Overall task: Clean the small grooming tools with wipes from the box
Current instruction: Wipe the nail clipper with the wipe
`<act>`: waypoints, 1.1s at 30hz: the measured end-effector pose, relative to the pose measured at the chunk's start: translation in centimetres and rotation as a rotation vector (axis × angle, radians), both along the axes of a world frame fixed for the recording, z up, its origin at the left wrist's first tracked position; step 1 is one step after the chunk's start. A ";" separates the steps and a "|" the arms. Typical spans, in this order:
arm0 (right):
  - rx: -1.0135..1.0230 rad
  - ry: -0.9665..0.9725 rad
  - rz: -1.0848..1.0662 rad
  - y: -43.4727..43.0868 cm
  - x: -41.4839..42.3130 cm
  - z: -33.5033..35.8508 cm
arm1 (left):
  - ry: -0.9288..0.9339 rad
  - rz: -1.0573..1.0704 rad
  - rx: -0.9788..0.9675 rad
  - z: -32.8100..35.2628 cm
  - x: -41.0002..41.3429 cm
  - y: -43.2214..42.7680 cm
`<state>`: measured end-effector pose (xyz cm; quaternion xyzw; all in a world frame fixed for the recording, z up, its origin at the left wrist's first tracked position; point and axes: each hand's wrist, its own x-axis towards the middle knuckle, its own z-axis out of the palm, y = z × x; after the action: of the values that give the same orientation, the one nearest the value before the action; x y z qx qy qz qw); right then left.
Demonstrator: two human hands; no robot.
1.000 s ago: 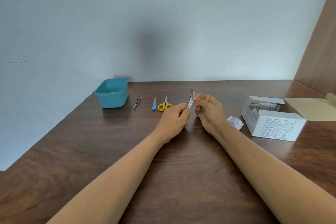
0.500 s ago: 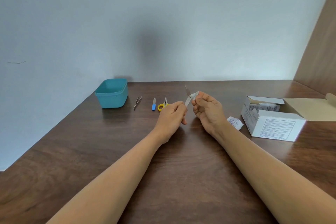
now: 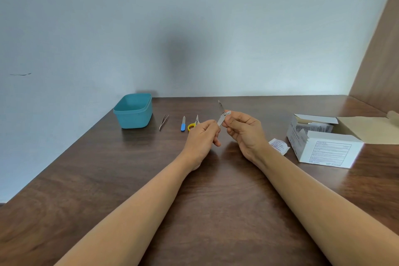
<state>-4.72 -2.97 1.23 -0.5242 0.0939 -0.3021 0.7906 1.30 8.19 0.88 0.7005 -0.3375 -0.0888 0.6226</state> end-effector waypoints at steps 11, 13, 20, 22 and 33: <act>0.007 0.019 -0.018 0.1 0.0 0.0 | -0.036 0.012 0.054 0.0 -0.1 0.1; 0.002 0.029 -0.032 0.2 -0.1 0.1 | -0.046 0.025 0.067 0.1 -0.2 0.1; -0.067 0.071 -0.023 0.6 -0.1 0.2 | -0.095 0.174 0.051 0.4 -0.7 0.2; 0.048 0.039 -0.036 0.3 -0.2 0.4 | -0.192 0.247 0.075 0.2 -0.5 0.3; 0.156 0.065 0.110 0.0 -0.6 0.9 | -0.737 0.522 0.427 1.0 -0.2 2.0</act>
<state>-5.30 -2.96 2.16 -0.4751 0.1138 -0.2330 0.8408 1.14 10.16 1.86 0.8580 -0.3229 0.2564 0.3062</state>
